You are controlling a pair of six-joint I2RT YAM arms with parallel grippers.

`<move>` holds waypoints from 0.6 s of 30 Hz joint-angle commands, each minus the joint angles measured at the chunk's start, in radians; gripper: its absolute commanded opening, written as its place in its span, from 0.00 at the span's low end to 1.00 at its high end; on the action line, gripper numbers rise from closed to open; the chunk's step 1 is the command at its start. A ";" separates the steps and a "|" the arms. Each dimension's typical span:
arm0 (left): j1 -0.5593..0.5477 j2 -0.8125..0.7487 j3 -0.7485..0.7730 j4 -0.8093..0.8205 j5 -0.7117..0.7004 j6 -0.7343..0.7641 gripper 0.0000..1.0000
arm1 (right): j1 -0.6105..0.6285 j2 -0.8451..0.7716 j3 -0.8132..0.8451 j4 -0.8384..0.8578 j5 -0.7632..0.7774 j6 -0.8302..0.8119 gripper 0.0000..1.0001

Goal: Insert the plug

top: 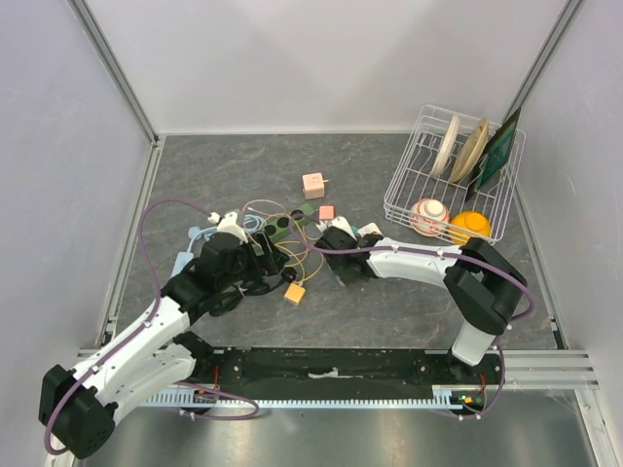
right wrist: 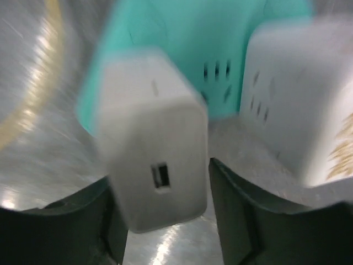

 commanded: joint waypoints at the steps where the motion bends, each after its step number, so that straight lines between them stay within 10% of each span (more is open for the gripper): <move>1: 0.001 0.032 0.065 -0.016 -0.053 0.070 0.96 | -0.020 -0.018 -0.076 -0.198 -0.012 -0.011 0.66; 18: 0.107 0.173 0.237 -0.071 -0.060 0.199 0.96 | -0.025 -0.399 -0.026 -0.118 -0.055 -0.028 0.93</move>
